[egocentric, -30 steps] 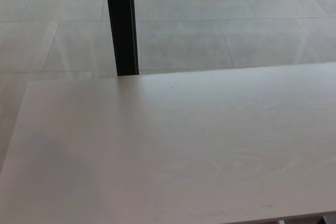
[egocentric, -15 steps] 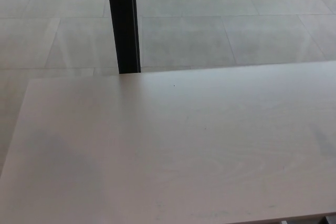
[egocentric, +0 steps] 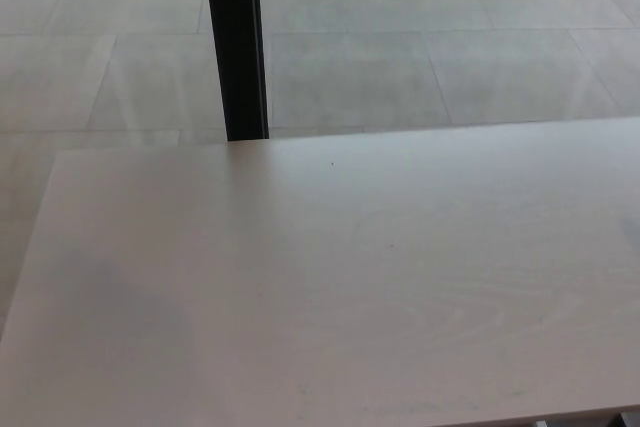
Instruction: The robot uses its right hand to hold the eraser kept in the middle of the desk and use it to wipe the desk by swiping its surface twice
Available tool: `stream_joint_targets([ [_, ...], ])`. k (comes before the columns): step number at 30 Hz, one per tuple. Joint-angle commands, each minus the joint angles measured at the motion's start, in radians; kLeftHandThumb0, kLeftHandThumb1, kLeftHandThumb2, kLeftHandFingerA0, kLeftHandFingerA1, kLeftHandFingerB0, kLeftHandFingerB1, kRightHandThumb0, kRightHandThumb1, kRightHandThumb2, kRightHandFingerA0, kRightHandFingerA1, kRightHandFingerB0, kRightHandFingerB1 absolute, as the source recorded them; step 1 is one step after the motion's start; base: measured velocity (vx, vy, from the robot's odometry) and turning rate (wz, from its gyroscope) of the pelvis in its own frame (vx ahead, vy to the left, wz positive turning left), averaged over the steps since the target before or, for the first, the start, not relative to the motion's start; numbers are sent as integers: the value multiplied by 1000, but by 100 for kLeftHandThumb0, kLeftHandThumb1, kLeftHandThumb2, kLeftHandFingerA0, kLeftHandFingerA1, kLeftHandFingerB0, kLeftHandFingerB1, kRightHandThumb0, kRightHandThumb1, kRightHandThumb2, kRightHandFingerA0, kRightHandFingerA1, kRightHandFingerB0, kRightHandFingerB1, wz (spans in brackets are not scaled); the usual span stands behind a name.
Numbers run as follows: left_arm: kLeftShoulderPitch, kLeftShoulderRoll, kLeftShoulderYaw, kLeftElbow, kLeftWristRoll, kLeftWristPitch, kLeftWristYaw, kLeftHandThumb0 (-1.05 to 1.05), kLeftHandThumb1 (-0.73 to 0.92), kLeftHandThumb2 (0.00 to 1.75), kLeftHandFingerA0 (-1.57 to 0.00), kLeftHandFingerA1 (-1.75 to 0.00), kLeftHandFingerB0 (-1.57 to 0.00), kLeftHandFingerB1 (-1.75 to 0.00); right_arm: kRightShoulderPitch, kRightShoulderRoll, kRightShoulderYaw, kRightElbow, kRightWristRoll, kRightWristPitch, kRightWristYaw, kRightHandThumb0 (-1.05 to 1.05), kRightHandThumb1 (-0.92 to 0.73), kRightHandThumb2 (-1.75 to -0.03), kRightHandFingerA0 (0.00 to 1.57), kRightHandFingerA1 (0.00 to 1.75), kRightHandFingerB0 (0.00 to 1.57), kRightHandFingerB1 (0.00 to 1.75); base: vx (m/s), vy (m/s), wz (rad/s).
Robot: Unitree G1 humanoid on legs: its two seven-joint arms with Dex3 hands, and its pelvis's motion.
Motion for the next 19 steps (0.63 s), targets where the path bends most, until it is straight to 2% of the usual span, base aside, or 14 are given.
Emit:
stream_joint_targets([
  [1,11,18,12,4,-16,-6,-20,-48,76,62,-75,-73,-61,-57,198,-30,-265,80,140,-13,-99,-67,-74,-63,41,48,34,39,0,0,0],
  [2,8,21,8,4,-12,-1,-23,-48,76,62,-73,-74,-59,-56,249,-16,-300,145,134,-48,-126,-68,-78,-63,39,46,27,37,0,0,0],
  [3,5,22,5,5,-10,2,-18,-48,76,62,-75,-73,-60,-55,279,9,-330,177,142,-60,-148,-70,-70,-68,35,49,26,39,0,0,0],
  [5,3,19,-9,6,6,-8,-11,-48,75,62,-76,-71,-60,-55,300,41,-368,275,161,-114,-162,-72,-73,-62,43,53,33,43,0,0,0],
  [7,3,16,-5,6,0,-8,-14,-48,75,62,-76,-70,-61,-56,291,54,-404,334,200,-82,-164,-70,-71,-61,45,52,33,42,0,0,0],
  [8,1,13,-7,6,1,-7,-13,-50,75,62,-79,-70,-63,-56,298,73,-398,335,180,-89,-192,-69,-72,-61,52,56,31,46,0,0,0],
  [9,0,9,-10,5,2,-7,-11,-50,75,62,-79,-70,-63,-56,311,103,-386,335,152,-98,-237,-69,-72,-61,52,56,31,46,0,0,0],
  [13,-9,7,-21,7,8,-8,-21,-51,74,62,-77,-70,-61,-54,305,121,-387,453,170,-114,-188,-63,-72,-61,50,58,33,44,0,0,0],
  [14,-7,7,-25,5,9,-11,-35,-50,76,63,-73,-67,-56,-53,297,119,-366,501,158,-105,-176,-61,-71,-61,52,56,35,42,0,0,0],
  [19,-7,8,-21,2,3,-15,-20,-48,74,62,-74,-68,-60,-56,317,147,-279,498,106,-133,-174,-66,-72,-61,55,51,34,42,0,0,0],
])
